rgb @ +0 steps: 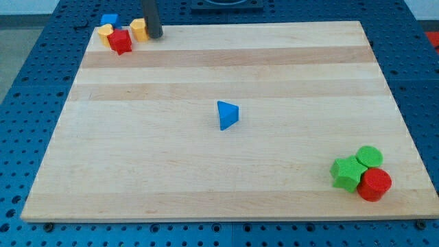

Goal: Move your arm near to the blue triangle

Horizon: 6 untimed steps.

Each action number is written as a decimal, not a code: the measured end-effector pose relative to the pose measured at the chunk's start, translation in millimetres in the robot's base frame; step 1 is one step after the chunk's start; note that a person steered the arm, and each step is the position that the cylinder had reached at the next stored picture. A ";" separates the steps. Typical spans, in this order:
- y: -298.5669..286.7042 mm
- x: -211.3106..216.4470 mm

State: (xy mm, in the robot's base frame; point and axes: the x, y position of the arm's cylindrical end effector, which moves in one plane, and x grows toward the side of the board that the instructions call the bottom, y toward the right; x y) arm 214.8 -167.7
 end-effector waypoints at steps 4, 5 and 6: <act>27.7 54.2; 22.7 170.4; 76.1 258.9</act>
